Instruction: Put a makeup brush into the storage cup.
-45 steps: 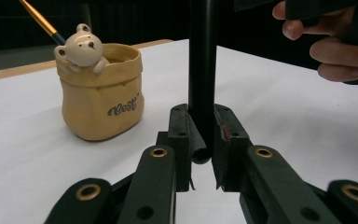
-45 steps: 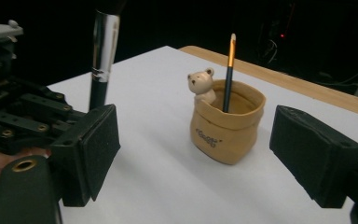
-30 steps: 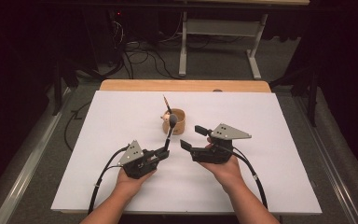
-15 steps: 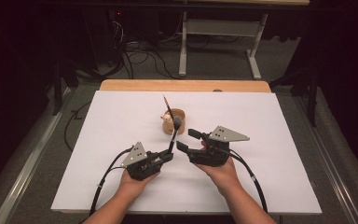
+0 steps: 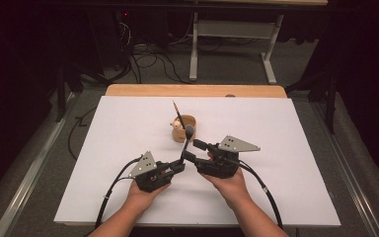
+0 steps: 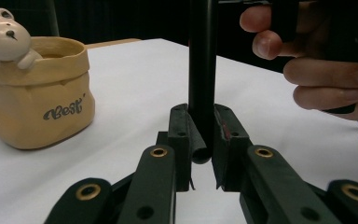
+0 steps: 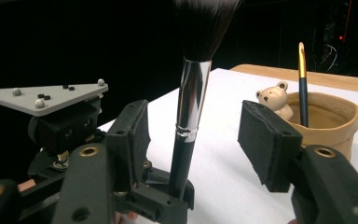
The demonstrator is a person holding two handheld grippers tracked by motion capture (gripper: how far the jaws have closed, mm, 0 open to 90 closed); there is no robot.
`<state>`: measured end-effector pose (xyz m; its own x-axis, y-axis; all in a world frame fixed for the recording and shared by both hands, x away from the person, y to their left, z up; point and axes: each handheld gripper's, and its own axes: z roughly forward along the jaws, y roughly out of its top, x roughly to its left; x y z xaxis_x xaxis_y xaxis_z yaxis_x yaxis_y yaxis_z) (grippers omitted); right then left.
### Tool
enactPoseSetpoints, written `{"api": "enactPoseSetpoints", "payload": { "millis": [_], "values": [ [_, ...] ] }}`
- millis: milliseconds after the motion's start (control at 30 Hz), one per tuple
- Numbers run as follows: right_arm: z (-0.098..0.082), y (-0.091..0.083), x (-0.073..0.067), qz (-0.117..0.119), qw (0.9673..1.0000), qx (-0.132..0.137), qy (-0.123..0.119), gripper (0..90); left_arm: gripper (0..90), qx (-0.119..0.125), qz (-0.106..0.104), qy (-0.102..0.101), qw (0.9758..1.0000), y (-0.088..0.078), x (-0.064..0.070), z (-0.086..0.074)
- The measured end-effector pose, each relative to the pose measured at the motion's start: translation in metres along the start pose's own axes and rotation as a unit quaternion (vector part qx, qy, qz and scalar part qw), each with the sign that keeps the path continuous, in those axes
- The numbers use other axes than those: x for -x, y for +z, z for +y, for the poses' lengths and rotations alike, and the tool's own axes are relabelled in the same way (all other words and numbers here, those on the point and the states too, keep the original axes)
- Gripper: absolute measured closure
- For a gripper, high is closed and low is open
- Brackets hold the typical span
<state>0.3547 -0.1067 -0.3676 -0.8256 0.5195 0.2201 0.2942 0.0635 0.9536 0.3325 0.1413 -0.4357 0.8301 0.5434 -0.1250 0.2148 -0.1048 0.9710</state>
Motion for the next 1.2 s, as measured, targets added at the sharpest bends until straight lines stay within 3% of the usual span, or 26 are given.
{"api": "enactPoseSetpoints", "payload": {
  "millis": [767, 1200],
  "values": [
    [-0.0014, 0.0011, -0.0017, 0.002, 0.9996, 0.024, 0.011, 64.3, 79.0, -0.003, -0.022, 0.011, 0.9997, 0.0023, 0.005, -0.0004],
    [-0.0033, 0.0033, -0.0019, 0.004, 0.9997, 0.021, 0.012, 71.5, 79.0, -0.006, -0.026, 0.013, 0.9996, 0.0033, 0.0063, -0.0003]
  ]
}}
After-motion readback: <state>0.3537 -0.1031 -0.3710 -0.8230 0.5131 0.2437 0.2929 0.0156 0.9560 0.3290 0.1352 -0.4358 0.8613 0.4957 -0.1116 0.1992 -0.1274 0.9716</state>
